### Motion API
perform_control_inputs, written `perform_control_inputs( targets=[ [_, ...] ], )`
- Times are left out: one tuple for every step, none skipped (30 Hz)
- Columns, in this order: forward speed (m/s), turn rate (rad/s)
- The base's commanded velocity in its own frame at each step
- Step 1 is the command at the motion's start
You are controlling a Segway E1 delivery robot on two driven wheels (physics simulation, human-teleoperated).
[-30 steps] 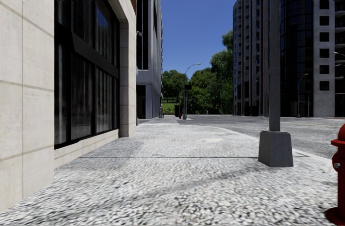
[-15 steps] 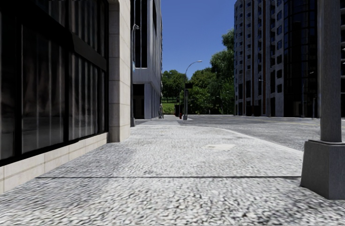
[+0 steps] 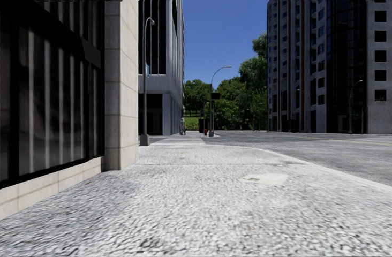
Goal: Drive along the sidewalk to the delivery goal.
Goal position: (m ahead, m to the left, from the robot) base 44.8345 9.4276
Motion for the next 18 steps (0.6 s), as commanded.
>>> perform_control_inputs(
  targets=[
    [2.0, 0.0],
    [2.0, 0.0],
    [2.0, 0.0],
    [2.0, 0.0],
    [2.0, 0.0],
    [2.0, 0.0],
    [2.0, 0.0],
    [2.0, 0.0],
    [2.0, 0.0],
    [2.0, 0.0],
    [2.0, 0.0],
    [2.0, 0.0],
    [2.0, 0.0],
    [2.0, 0.0],
    [2.0, 0.0],
    [2.0, 0.0],
    [2.0, 0.0],
    [2.0, 0.0]
  ],
)
